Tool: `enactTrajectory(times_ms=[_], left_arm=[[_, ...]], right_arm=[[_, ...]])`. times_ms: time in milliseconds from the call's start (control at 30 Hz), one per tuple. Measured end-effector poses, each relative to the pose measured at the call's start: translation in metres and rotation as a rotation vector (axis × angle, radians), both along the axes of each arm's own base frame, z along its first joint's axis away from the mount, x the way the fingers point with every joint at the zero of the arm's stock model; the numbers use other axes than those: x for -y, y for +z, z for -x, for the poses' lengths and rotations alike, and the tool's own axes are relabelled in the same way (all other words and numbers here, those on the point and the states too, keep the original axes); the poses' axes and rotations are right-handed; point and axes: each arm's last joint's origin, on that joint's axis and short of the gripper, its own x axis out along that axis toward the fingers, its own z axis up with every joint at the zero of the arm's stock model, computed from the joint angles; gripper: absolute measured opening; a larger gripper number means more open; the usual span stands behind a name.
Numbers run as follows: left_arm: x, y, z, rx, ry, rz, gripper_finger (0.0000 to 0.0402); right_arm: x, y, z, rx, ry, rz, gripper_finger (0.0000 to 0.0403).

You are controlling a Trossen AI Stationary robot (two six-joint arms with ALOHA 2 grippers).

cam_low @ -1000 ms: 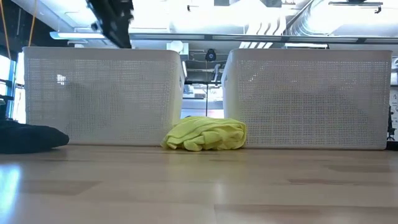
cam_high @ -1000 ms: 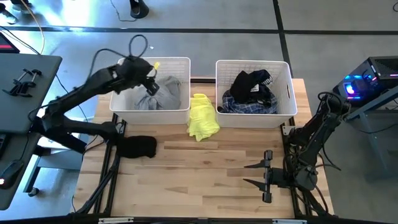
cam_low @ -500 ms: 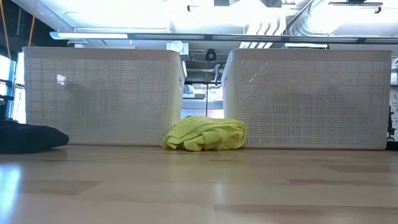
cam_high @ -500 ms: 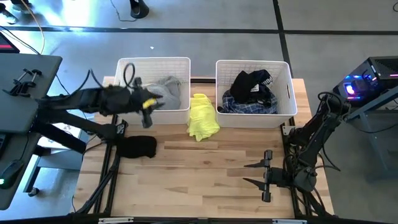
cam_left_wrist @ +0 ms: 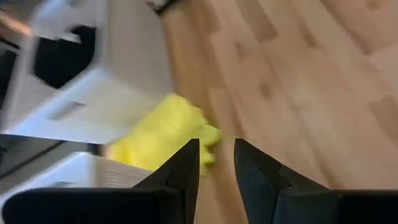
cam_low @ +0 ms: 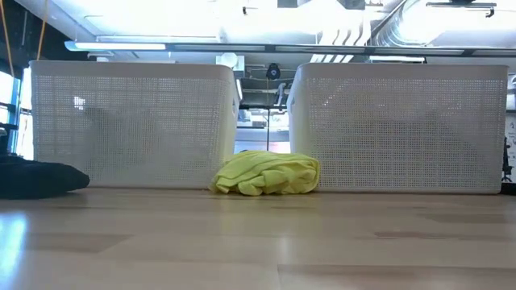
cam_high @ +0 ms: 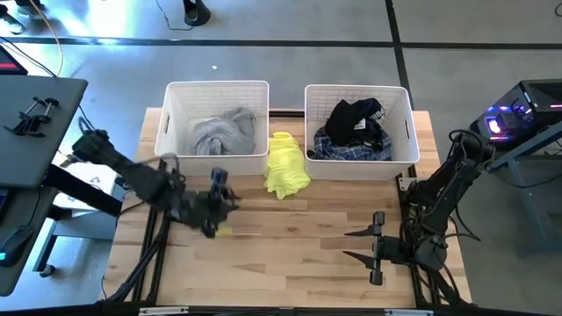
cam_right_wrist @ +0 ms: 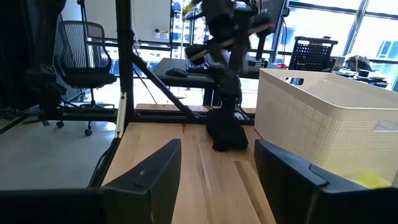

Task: Sort clothes
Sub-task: Put the black shorts into the right white laundry bin

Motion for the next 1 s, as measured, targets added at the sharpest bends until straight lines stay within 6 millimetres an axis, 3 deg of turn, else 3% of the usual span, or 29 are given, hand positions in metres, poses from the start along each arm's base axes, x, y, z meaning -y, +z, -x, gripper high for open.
enactTrajectory(times_ms=[267, 467, 733, 1000], left_arm=[[0.045, -0.036, 0.006, -0.077, 0.044, 0.124, 0.0087], [0.057, -0.084, 0.024, -0.044, 0.112, 0.259, 0.0087], [0.041, -0.142, 0.059, -0.033, 0.414, 0.383, 0.0087], [0.014, -0.179, 0.082, -0.093, 0.748, 0.44, 0.0092]], right_arm=[[0.0, 0.0, 0.0, -0.002, 0.0, 0.001, 0.0195], [0.0, -0.003, 0.0, -0.015, 0.0, -0.016, 0.0195], [0.0, -0.006, 0.0, -0.028, -0.001, -0.022, 0.0195], [0.0, -0.006, 0.0, -0.028, -0.002, -0.022, 0.0195]])
